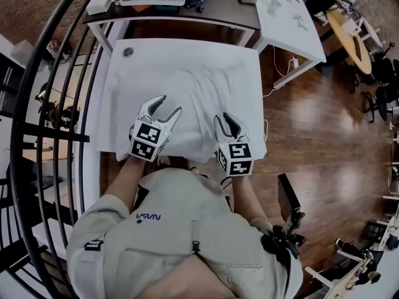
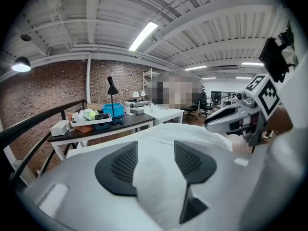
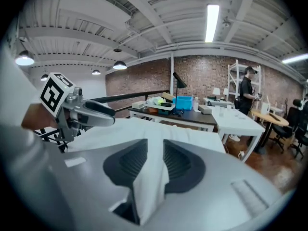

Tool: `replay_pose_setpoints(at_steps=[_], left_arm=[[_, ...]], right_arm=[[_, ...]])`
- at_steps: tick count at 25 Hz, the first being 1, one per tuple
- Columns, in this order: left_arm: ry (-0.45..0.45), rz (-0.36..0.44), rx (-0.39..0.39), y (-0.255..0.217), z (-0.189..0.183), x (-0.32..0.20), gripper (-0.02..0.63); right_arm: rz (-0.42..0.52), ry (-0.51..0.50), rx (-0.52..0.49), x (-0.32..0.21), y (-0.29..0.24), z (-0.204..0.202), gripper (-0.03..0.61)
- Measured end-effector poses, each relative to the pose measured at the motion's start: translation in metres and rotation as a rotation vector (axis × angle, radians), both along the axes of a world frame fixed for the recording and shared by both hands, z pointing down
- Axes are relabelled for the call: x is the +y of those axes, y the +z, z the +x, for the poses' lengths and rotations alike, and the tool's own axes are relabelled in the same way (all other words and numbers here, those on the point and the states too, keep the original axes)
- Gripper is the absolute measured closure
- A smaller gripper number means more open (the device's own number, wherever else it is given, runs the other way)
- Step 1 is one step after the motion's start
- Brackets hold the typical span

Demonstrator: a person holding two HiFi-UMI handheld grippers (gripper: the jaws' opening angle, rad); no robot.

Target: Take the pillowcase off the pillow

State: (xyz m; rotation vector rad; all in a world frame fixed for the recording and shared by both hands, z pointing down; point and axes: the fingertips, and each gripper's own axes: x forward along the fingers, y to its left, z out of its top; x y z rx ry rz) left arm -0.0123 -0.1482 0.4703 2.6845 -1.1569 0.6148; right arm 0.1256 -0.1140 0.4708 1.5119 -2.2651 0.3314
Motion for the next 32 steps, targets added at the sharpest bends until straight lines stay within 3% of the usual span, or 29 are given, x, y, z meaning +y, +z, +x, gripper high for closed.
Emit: replay_pose_setpoints(at_steps=[6,11,19,21,25,28,30,32], left_arm=[[-0.022,-0.015,0.019,0.006,-0.011,-0.046,0.370],[-0.070,-0.038,0.030,0.014,-0.006,-0.072,0.351],[-0.111,-0.171,-0.085,0.068,0.006,-0.086,0.339],[-0.084,-0.201,-0.107,0.076,0.011,-0.081,0.381],[-0.066,-0.173,-0.098,0.075,0.010,-0.065,0.553],[-0.071,-0.136,-0.037,0.060,0.006,-0.041,0.581],[-0.080,-0.110,0.008,0.047,0.003,-0.031,0.586],[-0.088,-0.079,0.057,0.031,0.001,-0.027,0.586]], right_arm=[[-0.005,0.026,0.060,-0.035,-0.009,-0.006,0.463],[-0.015,-0.019,0.069,-0.066,-0.007,-0.010,0.459],[-0.083,-0.118,0.093,-0.117,0.021,-0.014,0.405],[-0.097,-0.137,0.103,-0.129,0.028,-0.016,0.396],[-0.161,-0.173,0.169,-0.143,0.057,-0.026,0.393],[-0.206,-0.220,0.242,-0.133,0.076,-0.035,0.400],[-0.184,-0.221,0.284,-0.132,0.070,-0.031,0.559],[-0.161,-0.184,0.279,-0.139,0.058,-0.018,0.569]])
